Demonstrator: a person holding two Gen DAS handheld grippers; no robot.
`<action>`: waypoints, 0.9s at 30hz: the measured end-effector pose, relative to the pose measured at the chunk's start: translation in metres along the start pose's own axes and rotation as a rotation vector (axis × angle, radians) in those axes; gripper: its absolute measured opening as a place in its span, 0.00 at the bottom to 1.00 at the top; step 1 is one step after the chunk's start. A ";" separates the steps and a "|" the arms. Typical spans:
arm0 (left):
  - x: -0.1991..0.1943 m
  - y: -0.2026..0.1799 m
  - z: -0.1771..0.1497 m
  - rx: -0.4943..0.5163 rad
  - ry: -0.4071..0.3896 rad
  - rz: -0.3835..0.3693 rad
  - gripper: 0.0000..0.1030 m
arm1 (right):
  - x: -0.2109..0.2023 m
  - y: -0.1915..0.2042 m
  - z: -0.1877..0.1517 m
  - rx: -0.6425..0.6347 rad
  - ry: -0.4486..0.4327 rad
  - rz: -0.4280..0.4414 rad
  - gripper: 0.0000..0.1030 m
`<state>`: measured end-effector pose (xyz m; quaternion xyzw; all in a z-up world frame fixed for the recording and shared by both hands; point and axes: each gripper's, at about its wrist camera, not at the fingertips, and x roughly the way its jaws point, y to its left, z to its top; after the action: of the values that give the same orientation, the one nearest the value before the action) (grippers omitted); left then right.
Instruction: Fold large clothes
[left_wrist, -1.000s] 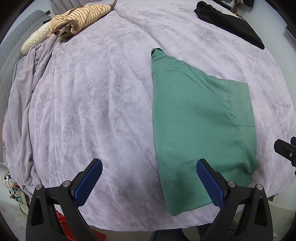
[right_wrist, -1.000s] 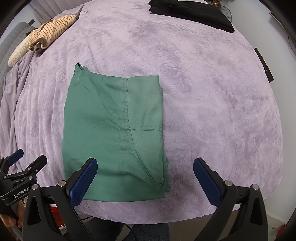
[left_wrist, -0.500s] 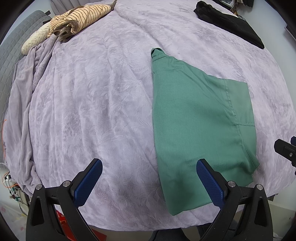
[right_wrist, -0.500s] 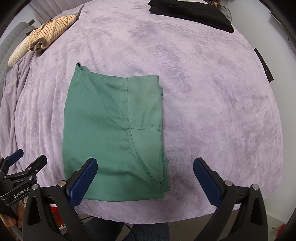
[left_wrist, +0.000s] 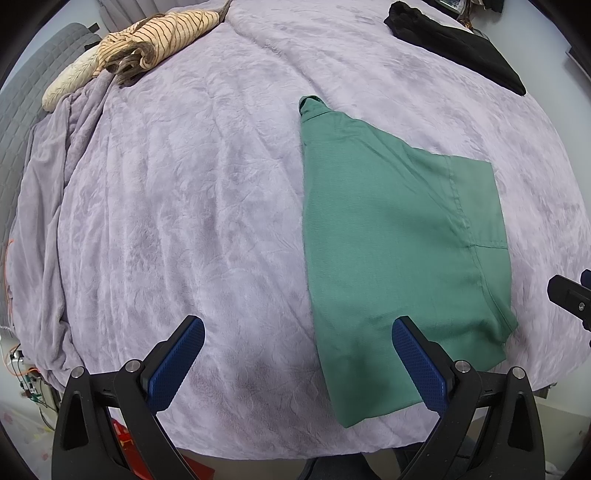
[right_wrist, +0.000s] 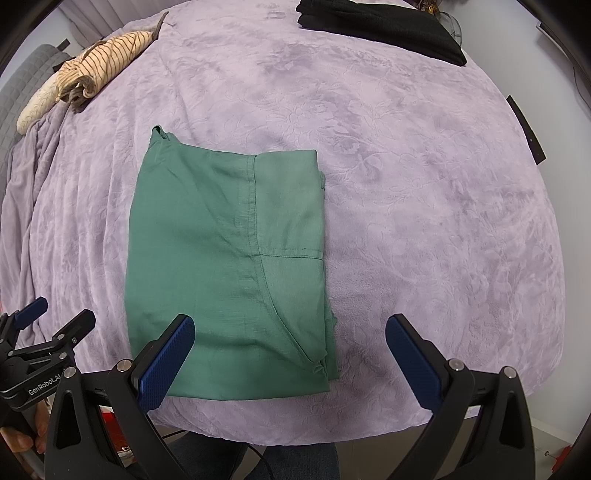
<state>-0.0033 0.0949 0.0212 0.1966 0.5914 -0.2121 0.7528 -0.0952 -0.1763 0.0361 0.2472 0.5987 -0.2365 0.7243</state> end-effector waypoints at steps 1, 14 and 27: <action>0.000 0.000 0.000 0.000 0.000 0.000 0.99 | 0.000 0.000 0.000 -0.001 0.000 0.001 1.00; 0.000 -0.002 -0.001 -0.002 0.002 0.008 0.99 | 0.000 0.000 -0.001 0.001 0.001 0.001 1.00; 0.000 -0.001 0.001 0.014 0.003 0.017 0.99 | 0.000 0.006 -0.005 -0.009 0.008 -0.002 1.00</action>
<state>-0.0032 0.0941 0.0212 0.2070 0.5894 -0.2094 0.7523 -0.0948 -0.1687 0.0355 0.2443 0.6030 -0.2332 0.7227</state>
